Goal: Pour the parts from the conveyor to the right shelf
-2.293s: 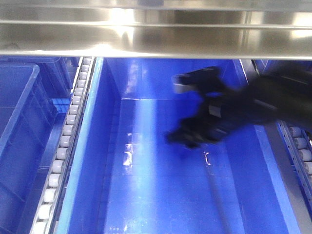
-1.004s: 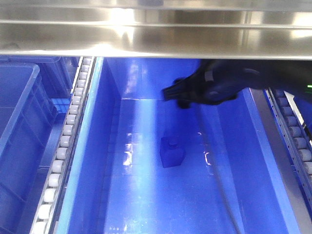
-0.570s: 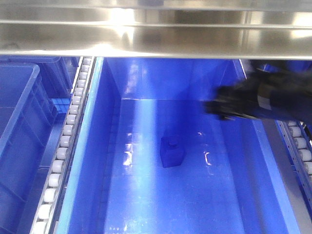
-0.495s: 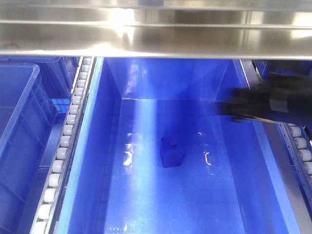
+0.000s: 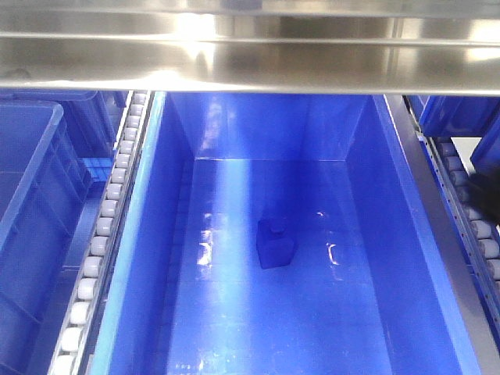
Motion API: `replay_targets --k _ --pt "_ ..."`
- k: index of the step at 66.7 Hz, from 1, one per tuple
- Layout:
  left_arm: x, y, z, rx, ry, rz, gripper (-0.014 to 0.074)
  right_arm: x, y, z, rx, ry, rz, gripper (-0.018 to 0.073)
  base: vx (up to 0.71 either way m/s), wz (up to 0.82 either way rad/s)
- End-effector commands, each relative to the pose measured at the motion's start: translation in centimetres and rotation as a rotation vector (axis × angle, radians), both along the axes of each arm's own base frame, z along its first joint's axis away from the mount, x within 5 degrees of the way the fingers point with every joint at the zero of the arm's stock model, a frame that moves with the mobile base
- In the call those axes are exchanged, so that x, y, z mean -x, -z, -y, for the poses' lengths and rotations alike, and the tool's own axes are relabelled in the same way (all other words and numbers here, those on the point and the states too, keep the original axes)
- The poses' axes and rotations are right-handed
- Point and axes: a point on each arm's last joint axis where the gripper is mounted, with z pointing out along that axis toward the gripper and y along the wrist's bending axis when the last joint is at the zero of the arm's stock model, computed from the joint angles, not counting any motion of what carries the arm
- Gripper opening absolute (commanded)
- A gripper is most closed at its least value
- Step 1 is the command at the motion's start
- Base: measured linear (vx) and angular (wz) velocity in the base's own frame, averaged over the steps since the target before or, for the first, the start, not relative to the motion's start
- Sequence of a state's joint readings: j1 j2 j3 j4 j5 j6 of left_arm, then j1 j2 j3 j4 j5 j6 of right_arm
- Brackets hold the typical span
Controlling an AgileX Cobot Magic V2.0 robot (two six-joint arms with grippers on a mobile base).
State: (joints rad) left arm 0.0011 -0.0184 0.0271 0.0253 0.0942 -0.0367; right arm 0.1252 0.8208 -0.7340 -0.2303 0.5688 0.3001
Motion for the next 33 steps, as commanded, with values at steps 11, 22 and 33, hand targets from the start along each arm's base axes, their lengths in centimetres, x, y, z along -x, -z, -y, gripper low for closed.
replay_targets --k 11,22,33 --pt "0.2 -1.5 0.0 0.013 0.006 0.105 -0.0006 5.0 0.1 0.6 -0.030 -0.003 0.172 0.0515 0.00 0.00" --pt "0.2 -1.5 0.0 0.013 0.006 0.105 -0.0006 9.1 1.3 1.0 -0.071 -0.003 0.274 0.0515 0.00 0.00" --pt "0.2 -1.5 0.0 0.013 0.006 0.105 -0.0006 13.6 2.6 1.5 -0.075 0.002 0.411 0.0515 0.00 0.00"
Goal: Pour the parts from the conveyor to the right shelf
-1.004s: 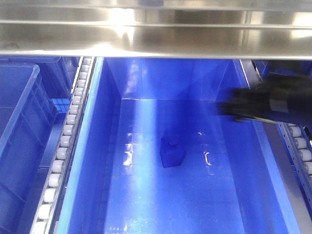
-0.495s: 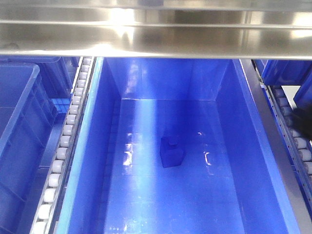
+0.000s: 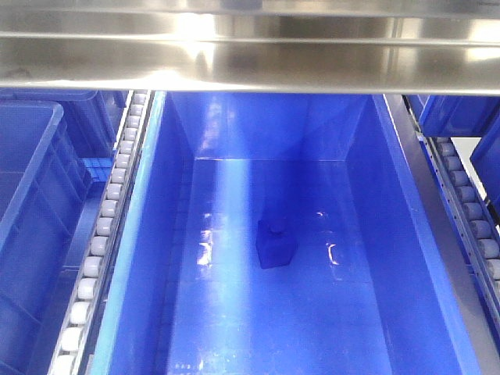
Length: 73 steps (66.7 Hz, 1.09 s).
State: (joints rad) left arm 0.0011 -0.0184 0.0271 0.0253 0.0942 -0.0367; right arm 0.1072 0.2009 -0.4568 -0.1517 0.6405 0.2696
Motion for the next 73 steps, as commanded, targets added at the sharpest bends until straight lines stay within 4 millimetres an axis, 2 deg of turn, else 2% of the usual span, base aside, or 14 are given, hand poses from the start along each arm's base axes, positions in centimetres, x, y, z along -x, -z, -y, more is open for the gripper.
replay_targets --k 1,5,7,17,33,37,49,73 --pt "0.2 -1.5 0.0 0.013 0.006 0.105 -0.0006 2.3 -0.7 0.3 0.006 0.005 0.163 0.0515 0.00 0.00" --pt "0.2 -1.5 0.0 0.013 0.006 0.105 -0.0006 3.8 -0.6 0.5 0.006 0.008 0.242 0.0515 0.00 0.00" --pt "0.2 -1.5 0.0 0.013 0.006 0.105 -0.0006 3.9 -0.5 0.5 0.010 0.008 0.252 0.0515 0.00 0.00" --pt "0.2 -1.5 0.0 0.013 0.006 0.106 -0.0006 2.5 -0.1 0.5 0.059 0.014 0.203 0.0496 0.00 0.00" --pt "0.2 -1.5 0.0 0.013 0.006 0.105 -0.0006 0.4 0.7 0.3 0.177 -0.005 0.282 0.0416 0.00 0.00" --pt "0.2 -1.5 0.0 0.013 0.006 0.104 -0.0006 0.2 0.9 0.2 0.181 -0.007 0.280 0.0348 0.00 0.00" --pt "0.2 -1.5 0.0 0.013 0.006 0.103 -0.0006 0.2 1.1 0.2 0.189 -0.006 0.276 -0.0017 0.00 0.00" --pt "0.2 -1.5 0.0 0.013 0.006 0.103 -0.0006 0.2 1.2 0.3 0.182 -0.002 0.261 -0.0009 0.00 0.00"
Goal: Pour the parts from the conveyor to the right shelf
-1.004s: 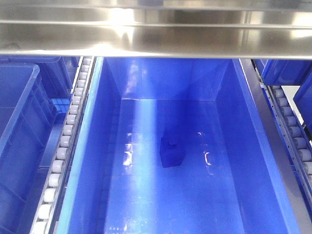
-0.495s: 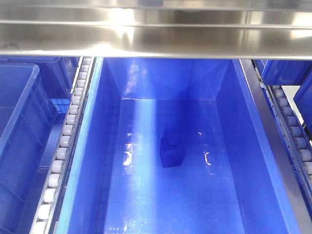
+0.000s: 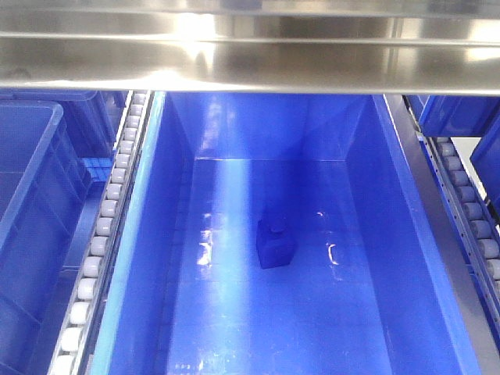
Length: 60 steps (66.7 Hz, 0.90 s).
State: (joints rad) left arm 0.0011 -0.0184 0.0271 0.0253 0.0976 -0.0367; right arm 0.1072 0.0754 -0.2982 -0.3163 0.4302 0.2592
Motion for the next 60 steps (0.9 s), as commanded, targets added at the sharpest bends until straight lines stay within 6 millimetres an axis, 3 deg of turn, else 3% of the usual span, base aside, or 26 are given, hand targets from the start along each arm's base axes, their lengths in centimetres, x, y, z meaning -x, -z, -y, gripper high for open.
replay_targets --k 1,43,60 --pt "0.2 -1.5 0.0 0.013 0.006 0.106 -0.0006 -0.1 -1.3 -0.1 0.022 -0.010 0.071 -0.0009 0.00 0.00" --pt "0.2 -1.5 0.0 0.013 0.006 0.106 -0.0006 -0.1 -1.5 -0.1 0.058 0.001 0.088 -0.0009 0.00 0.00" --pt "0.2 -1.5 0.0 0.013 0.006 0.106 -0.0006 -0.6 1.7 -0.5 0.125 0.036 0.143 -0.0009 0.00 0.00"
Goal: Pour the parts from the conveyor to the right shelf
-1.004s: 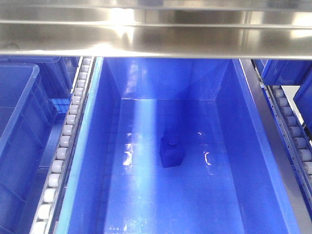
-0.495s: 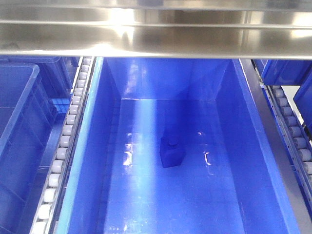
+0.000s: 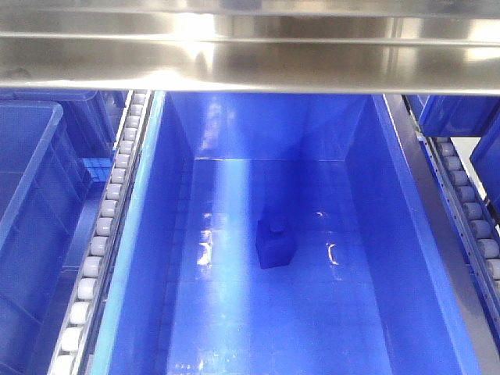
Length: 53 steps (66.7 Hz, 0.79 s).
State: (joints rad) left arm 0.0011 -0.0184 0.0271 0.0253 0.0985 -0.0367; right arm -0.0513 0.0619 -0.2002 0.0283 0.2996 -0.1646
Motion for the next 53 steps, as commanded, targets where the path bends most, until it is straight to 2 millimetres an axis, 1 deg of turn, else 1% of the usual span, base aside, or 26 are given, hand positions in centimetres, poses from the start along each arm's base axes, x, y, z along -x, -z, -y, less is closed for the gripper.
replay_targets --k 1,5,18,25,53 --pt "0.2 -1.6 0.0 0.013 0.006 0.107 -0.0006 0.2 -0.2 0.0 0.031 0.020 0.129 -0.0009 0.00 0.00" --pt "0.2 -1.6 0.0 0.013 0.006 0.107 -0.0006 0.5 0.6 0.0 0.021 0.019 0.148 -0.0009 0.00 0.00" --pt "0.2 -1.6 0.0 0.013 0.006 0.106 -0.0006 -0.2 3.4 0.3 -0.028 0.043 0.101 -0.0009 0.00 0.00" --pt "0.2 -1.6 0.0 0.013 0.006 0.106 -0.0006 -0.5 4.9 0.3 -0.039 0.039 0.146 -0.0009 0.00 0.00" --pt "0.2 -1.6 0.0 0.013 0.006 0.106 -0.0006 -0.5 4.9 0.2 -0.039 0.018 0.134 -0.0009 0.00 0.00"
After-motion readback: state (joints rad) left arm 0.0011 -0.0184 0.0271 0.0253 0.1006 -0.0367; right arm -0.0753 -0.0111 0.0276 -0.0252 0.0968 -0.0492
